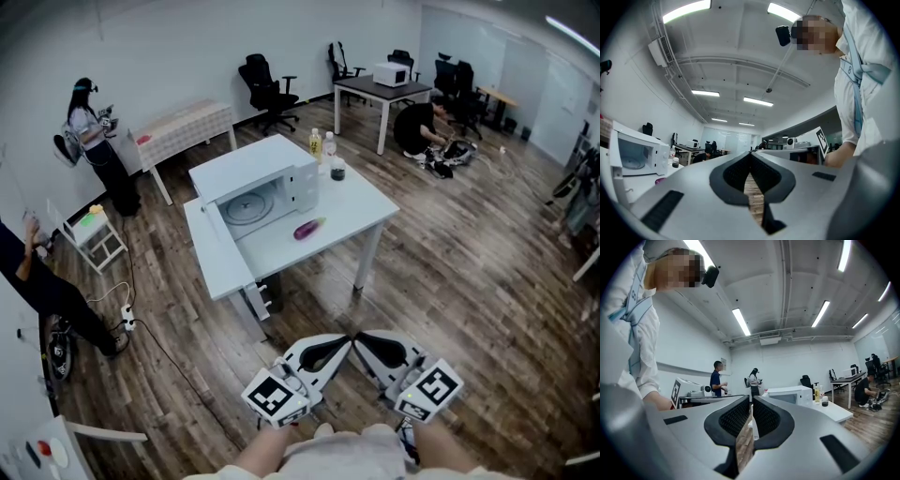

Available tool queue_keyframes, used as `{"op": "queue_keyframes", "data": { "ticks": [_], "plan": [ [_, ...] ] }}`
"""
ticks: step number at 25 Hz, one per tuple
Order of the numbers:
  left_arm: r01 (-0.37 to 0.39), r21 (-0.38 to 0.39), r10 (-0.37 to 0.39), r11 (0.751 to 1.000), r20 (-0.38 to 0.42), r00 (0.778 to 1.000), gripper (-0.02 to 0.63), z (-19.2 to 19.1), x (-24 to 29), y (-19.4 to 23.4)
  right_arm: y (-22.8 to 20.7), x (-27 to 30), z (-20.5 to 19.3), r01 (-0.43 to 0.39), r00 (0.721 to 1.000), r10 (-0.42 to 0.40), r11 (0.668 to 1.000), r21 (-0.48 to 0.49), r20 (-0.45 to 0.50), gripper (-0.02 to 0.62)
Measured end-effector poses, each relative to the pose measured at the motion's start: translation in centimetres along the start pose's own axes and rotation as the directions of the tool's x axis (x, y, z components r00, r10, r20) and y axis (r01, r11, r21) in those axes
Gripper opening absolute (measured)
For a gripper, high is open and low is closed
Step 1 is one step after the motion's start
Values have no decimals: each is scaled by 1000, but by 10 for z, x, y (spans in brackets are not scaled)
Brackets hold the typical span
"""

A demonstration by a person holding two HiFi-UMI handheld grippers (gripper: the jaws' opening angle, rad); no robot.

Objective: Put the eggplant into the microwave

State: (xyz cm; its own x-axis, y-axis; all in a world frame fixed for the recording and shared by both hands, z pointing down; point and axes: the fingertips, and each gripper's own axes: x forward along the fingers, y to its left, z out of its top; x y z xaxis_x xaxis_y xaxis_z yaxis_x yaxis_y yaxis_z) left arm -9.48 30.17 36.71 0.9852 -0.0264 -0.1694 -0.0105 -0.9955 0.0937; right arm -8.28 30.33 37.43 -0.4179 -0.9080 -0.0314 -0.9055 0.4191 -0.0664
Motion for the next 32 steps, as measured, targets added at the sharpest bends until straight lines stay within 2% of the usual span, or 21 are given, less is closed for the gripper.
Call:
{"op": "queue_keyframes", "data": {
  "ticks": [9,15,32],
  "plan": [
    [-45,-11,45,999,3,999,2,3,-5,31,-13,20,0,-9,1000,9,1000,-5,-9,35],
    [-73,6,73,997,-8,997,2,0,11,57,-36,48,-2,-60,998,60,998,1,-11,35],
    [-208,14,208,978,2,978,2,-4,110,194,-193,127,5,-141,990,142,990,26,-15,35]
  ]
}}
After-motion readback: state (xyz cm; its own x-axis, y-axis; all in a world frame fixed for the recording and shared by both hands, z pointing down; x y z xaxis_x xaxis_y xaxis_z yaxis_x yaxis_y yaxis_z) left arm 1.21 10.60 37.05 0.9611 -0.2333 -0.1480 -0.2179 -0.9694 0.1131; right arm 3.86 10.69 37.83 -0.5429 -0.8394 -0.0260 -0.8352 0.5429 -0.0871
